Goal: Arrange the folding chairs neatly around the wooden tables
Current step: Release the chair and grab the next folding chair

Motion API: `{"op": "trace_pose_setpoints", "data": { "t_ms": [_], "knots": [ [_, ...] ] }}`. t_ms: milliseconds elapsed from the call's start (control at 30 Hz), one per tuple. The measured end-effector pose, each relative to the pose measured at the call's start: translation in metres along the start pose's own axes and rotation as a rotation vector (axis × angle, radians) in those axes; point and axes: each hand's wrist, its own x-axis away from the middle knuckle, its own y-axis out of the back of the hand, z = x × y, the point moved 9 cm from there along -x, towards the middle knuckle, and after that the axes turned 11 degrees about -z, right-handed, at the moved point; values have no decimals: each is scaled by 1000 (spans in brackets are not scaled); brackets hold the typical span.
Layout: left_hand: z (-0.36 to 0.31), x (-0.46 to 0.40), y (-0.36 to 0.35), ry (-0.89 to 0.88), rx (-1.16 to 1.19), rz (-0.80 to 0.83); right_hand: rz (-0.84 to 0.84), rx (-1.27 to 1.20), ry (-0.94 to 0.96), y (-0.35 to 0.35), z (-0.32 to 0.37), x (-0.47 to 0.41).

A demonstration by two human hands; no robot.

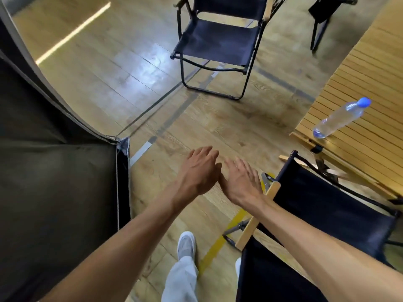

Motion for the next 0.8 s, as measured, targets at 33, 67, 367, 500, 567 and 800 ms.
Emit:
{"op": "trace_pose_setpoints", "data": {
  "t_ms": [33, 67, 367, 500, 567, 800],
  "knots": [
    [-1, 7, -2, 22, -9, -3, 14, 17, 15, 0, -8, 3],
    [-1, 15, -5, 45, -15, -13, 24, 35, 32, 0, -14, 5],
    [8, 129, -42, 259, 14, -21, 85, 95, 143, -12, -43, 63],
    [-2, 168, -51, 261, 38, -31, 65, 93, 159, -20, -52, 106],
    [-12, 191, -56, 235, 30, -41, 49, 88, 157, -27, -62, 135],
    [-68, 297, -72, 93, -21, -95, -113, 106, 115, -34, -100, 270]
  ]
}}
